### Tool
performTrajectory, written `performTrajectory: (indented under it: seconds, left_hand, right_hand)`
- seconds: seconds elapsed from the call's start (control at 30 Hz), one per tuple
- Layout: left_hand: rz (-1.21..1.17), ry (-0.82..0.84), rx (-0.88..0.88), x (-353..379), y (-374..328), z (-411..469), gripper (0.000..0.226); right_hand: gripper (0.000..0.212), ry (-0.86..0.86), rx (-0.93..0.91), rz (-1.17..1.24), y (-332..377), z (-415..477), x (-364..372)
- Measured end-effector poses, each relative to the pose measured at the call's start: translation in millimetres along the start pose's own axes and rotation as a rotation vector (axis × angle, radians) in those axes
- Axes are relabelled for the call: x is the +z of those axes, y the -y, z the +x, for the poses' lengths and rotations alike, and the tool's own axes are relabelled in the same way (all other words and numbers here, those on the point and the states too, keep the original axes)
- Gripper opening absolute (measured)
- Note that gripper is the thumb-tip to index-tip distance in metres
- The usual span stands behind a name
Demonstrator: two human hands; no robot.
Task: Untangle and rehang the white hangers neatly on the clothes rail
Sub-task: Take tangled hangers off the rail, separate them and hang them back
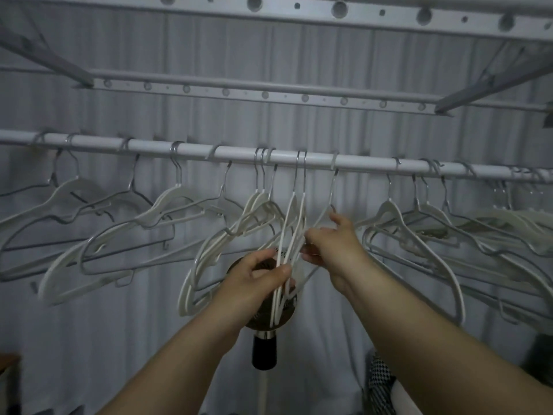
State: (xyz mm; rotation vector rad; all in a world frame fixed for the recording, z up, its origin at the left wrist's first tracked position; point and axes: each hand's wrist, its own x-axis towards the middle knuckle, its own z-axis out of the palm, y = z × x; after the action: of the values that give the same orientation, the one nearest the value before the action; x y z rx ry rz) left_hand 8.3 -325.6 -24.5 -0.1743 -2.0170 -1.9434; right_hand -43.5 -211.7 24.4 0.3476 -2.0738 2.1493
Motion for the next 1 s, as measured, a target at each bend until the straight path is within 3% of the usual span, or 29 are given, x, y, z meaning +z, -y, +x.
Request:
performTrajectory:
  seconds: [0.23,0.43,0.53,0.7,0.8,0.87,1.0]
  left_hand:
    - [-0.012,0.025,0.004,1,0,3,0.038]
    - [-0.056,0.186,0.010,3,-5,3,0.021]
    - [-0.049,0.197,0.015,0,-5,4,0.018]
    - [0.033,0.205,0.010,1,-7,2,0.018]
    - [0.142,0.109,0.032,1,-4,4,0.024]
    - [0.248,0.058,0.069,1,2,6,0.042]
    - [0.761,-0.053,0.183,0,6,9,0.062]
  right_hand:
    - [0.056,-0.070,0.076,0.096,8,0,-15]
    - [0.059,-0.017,0.099,0.036,7,0,-9]
    - [0.057,0.011,0.125,0.109,8,2,-11]
    - [0.060,0.066,0.123,0.017,7,-5,-9]
    - [0.065,0.070,0.112,0.000,5,-4,-14]
    - [0.061,0.046,0.094,-0.013,5,-3,-20]
    - [0.056,-0.015,0.046,-0.126,3,-2,-37]
